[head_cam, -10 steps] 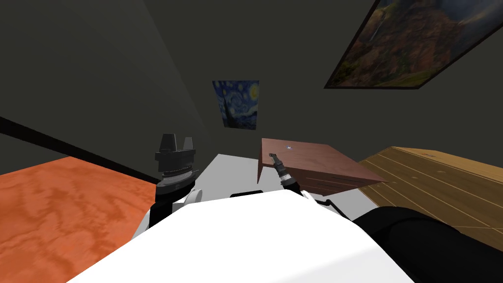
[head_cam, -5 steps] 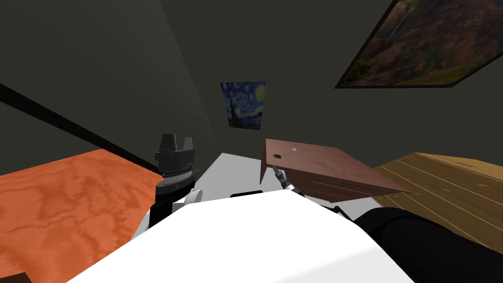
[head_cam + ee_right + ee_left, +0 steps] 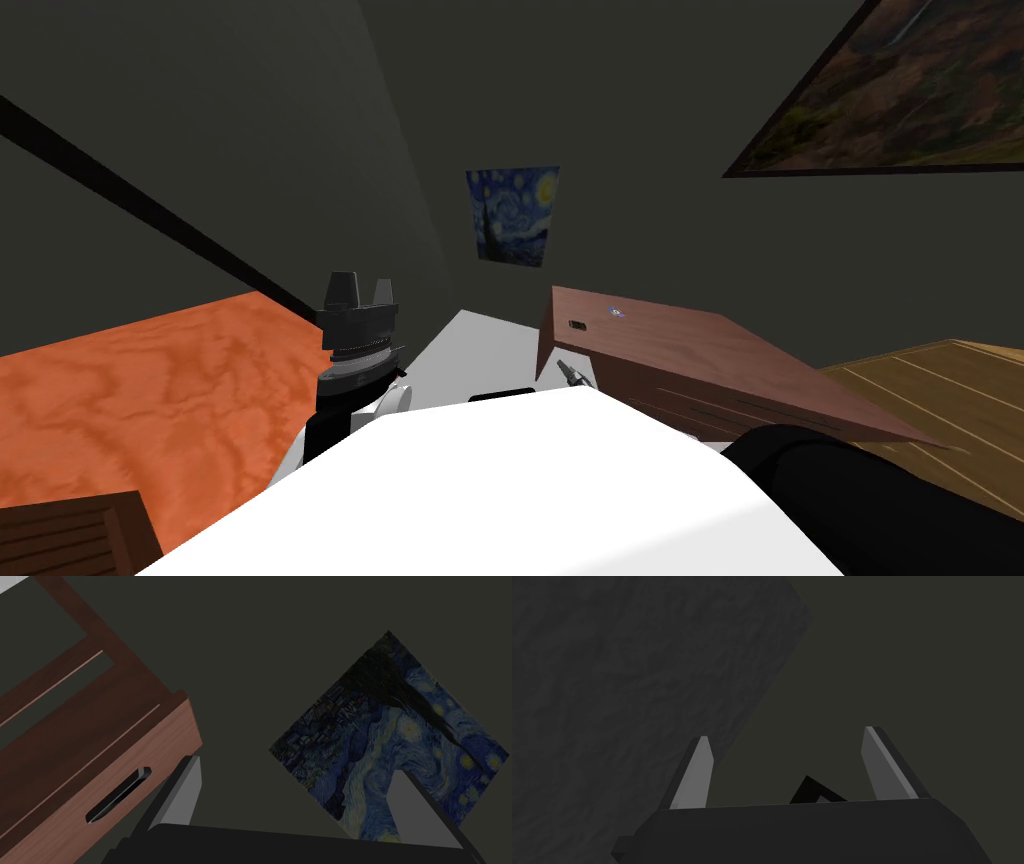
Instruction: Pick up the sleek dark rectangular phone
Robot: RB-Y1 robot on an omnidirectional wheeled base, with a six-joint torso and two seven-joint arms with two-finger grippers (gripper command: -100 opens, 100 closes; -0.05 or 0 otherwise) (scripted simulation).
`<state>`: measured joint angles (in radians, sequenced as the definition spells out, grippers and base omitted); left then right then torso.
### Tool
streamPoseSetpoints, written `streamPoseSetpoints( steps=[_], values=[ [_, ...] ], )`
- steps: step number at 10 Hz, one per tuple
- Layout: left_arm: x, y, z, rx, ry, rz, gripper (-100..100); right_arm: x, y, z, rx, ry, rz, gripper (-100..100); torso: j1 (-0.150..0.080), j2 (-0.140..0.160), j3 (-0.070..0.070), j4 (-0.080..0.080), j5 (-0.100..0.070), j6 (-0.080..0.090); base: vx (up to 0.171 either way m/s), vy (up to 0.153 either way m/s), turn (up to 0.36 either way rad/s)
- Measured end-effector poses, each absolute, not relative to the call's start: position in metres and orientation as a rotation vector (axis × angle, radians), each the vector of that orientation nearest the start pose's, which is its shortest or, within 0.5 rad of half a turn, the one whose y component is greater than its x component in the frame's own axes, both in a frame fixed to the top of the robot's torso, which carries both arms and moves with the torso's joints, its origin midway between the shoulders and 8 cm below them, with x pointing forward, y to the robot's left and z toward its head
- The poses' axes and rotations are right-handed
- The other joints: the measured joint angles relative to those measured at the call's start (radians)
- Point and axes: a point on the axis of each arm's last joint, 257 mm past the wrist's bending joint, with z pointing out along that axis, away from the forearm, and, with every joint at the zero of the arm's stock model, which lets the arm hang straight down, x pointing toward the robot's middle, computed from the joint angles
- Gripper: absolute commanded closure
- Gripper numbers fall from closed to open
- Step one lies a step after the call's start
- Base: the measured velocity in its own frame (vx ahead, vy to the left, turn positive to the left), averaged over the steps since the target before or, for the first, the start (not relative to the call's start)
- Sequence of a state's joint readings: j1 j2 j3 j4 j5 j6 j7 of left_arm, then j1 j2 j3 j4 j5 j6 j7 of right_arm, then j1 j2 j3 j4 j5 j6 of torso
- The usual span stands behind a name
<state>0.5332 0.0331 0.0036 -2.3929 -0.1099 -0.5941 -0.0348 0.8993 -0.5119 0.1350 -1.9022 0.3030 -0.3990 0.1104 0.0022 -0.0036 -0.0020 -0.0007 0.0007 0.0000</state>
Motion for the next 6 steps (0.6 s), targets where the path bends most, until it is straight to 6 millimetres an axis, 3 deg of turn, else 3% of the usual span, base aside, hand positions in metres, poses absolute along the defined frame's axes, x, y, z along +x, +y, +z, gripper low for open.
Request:
streamPoseSetpoints(
  steps=[1,4,6],
  values=[
    [0.303,0.254,0.077,-0.408,0.589,-1.227,0,0.231,-0.285,-0.339,0.586,1.859,0.746,-100,-0.001,0.002,0.001,0.0,0.0,0.0,0.046,0.022,0.188],
    [0.303,0.254,0.077,-0.408,0.589,-1.227,0,0.163,-0.316,-0.395,0.493,2.073,0.594,-100,0.0,-0.005,-0.003,-0.001,0.0,-0.001,0.126,0.034,0.287],
    [0.303,0.254,0.077,-0.408,0.589,-1.227,0,0.125,-0.331,-0.416,0.432,2.183,0.51,-100,-0.001,-0.003,-0.002,-0.001,0.0,-0.001,0.089,0.015,0.172]
  ],
)
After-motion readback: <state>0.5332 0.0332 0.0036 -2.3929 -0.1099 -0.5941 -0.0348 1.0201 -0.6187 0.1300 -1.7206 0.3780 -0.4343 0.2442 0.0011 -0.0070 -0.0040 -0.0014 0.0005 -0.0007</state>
